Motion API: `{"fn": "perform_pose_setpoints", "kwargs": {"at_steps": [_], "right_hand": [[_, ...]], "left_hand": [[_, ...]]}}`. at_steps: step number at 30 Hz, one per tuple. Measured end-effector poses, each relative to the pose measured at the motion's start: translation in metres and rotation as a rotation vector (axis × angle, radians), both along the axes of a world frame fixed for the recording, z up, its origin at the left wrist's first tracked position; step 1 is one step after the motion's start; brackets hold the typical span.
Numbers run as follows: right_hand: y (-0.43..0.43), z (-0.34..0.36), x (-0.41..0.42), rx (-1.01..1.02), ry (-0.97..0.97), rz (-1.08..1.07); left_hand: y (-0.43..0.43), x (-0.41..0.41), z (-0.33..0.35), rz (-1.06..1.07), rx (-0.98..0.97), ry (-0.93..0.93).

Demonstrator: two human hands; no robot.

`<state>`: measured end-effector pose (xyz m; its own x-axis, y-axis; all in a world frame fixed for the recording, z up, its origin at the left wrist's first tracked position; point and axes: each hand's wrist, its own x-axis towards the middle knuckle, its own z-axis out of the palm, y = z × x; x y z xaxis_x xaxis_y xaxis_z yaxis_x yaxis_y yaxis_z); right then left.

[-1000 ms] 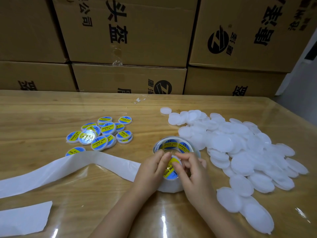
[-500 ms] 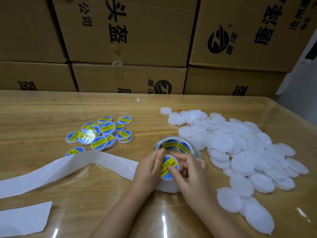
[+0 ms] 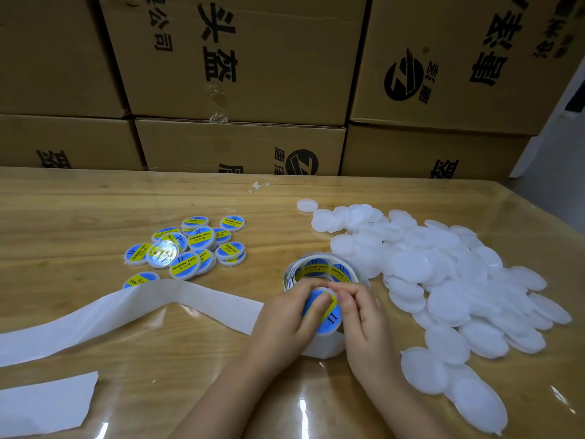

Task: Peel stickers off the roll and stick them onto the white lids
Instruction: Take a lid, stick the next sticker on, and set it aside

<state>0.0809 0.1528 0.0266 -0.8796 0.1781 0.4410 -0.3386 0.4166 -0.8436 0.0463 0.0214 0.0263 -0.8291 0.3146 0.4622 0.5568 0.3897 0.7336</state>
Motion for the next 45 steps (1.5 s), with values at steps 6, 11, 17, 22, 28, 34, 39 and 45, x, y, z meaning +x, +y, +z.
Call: {"fn": "perform_pose_setpoints", "kwargs": {"at_steps": [6, 11, 17, 22, 28, 34, 39, 45], "right_hand": [[-0.006, 0.001, 0.003, 0.208, 0.019, 0.039], [-0.004, -0.004, 0.0, 0.157, -0.033, 0.032], [0.008, -0.002, -0.004, -0.015, 0.015, -0.062], [0.011, -0.005, -0.007, -0.02, 0.013, -0.046], [0.01, -0.001, -0.006, 0.021, 0.007, -0.092], [0.015, -0.001, -0.01, 0.159, 0.087, -0.225], [0.015, -0.006, -0.012, 0.259, 0.082, -0.242], [0.016, -0.006, -0.013, 0.277, 0.073, -0.238]], "left_hand": [[-0.004, -0.006, -0.005, 0.152, 0.049, 0.002], [-0.005, -0.009, -0.008, 0.139, 0.051, -0.028], [-0.004, -0.004, -0.005, 0.065, 0.143, 0.005], [-0.005, -0.003, 0.004, -0.024, 0.259, -0.122], [-0.019, -0.014, 0.014, -0.053, 0.46, -0.366], [-0.06, -0.042, 0.008, 0.35, 0.671, -0.357], [-0.081, -0.058, -0.014, 0.588, 0.298, -0.292], [-0.096, -0.063, -0.03, 0.796, 0.145, -0.305]]}}
